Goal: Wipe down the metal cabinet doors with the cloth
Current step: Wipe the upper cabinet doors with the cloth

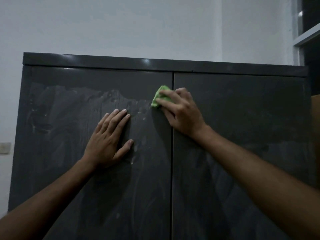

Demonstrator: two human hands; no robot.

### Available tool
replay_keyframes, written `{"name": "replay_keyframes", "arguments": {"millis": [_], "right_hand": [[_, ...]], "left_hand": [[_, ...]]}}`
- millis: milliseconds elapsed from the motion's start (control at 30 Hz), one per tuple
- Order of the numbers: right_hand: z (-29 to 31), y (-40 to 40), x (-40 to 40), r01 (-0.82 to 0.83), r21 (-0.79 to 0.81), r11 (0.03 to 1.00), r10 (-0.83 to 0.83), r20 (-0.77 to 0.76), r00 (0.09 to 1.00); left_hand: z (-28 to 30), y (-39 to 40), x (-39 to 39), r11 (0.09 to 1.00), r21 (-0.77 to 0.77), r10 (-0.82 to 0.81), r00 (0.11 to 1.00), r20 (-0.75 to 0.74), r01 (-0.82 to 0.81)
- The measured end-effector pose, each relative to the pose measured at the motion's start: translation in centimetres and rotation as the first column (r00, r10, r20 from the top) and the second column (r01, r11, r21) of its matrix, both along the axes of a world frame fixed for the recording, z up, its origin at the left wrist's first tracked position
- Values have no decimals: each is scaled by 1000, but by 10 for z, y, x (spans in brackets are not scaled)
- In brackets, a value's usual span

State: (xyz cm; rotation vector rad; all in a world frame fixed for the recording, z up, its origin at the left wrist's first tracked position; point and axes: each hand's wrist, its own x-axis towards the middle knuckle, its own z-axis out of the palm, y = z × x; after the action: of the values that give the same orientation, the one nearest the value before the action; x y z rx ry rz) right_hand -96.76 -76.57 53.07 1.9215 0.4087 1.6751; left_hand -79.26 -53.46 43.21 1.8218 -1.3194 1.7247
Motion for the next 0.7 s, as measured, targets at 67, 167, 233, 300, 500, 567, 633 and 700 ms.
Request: {"name": "replay_keyframes", "arguments": {"millis": [67,167,233,300,500,567,633,700], "right_hand": [[-18,13,16,-21,96,995,15,69,998],[-45,13,21,20,-430,903,-127,-222,967],[-21,9,13,12,-558,830,-159,-216,963],[7,14,12,25,-315,949,-53,-83,995],[-44,37,35,-26,-399,916,-69,-222,973],[-33,33,29,-58,-563,825,-143,-307,941],[-8,34,28,-4,-438,899,-99,-212,972],[5,44,29,10,-77,997,-12,-31,999]], "left_hand": [[0,3,-1,1000,18,-12,1000,1,12],[0,15,4,998,62,-10,999,35,7],[-1,27,11,998,63,13,999,31,-15],[-2,39,18,999,36,16,1000,1,-16],[-9,50,32,1000,21,10,1000,-19,-10],[-9,50,35,1000,23,19,1000,-8,-19],[-10,49,36,1000,15,23,1000,0,-23],[-10,49,37,1000,17,18,1000,0,-18]]}}
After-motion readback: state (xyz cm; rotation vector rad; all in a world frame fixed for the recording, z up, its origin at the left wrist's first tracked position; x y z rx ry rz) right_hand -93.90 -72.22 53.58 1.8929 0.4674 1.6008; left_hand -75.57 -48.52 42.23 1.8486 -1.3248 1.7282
